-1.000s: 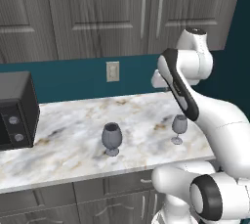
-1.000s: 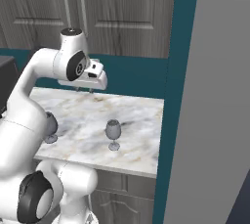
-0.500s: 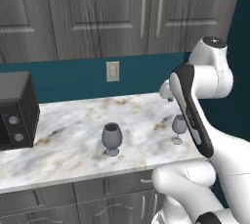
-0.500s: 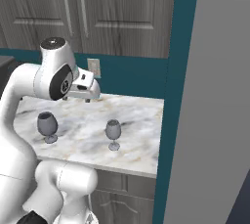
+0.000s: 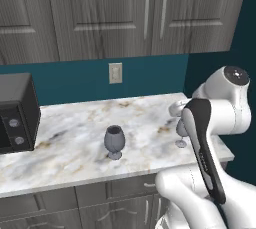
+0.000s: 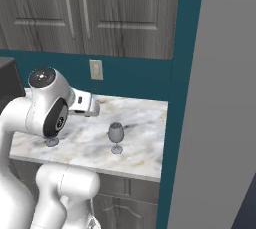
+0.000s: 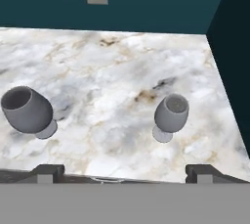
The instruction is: Retrieve the wine glasses from the counter and place one next to each plate.
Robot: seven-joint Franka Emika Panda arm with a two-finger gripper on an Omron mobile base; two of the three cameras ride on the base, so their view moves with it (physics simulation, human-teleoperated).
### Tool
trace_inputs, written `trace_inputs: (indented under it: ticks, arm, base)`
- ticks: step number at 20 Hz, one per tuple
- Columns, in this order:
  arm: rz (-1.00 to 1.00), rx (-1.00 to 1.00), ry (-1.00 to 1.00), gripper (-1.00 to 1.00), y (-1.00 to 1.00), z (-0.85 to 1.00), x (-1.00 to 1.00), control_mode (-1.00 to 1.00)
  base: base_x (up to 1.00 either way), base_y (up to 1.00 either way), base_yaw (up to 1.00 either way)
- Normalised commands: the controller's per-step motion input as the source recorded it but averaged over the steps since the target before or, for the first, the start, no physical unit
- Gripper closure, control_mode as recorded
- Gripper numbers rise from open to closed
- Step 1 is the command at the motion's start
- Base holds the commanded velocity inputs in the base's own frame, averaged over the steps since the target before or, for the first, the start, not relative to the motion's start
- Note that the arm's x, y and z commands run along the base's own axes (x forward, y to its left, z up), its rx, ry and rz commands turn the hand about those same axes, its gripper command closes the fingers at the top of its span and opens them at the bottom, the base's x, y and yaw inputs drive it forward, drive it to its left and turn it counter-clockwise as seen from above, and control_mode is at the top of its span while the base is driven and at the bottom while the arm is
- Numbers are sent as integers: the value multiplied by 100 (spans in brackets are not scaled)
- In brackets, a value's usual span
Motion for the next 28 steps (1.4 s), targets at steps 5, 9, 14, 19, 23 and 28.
trace_inputs:
  ticks: [5,9,14,19,23,28]
  arm:
    - [2,0,-1,-100,-13,-14,0,-100]
    - [2,0,0,-100,-22,-12,0,-100]
    - [1,0,0,-100,-20,-21,0,-100]
    - [-12,0,0,-100,-9,-26,0,-100]
    - [-18,0,0,-100,0,-20,0,-100]
    - [-19,0,0,-100,0,-19,0,-100]
  base:
    - [0,0,0]
    - [0,0,0]
    - [0,0,0]
    - [0,0,0]
    - [0,0,0]
    - [0,0,0]
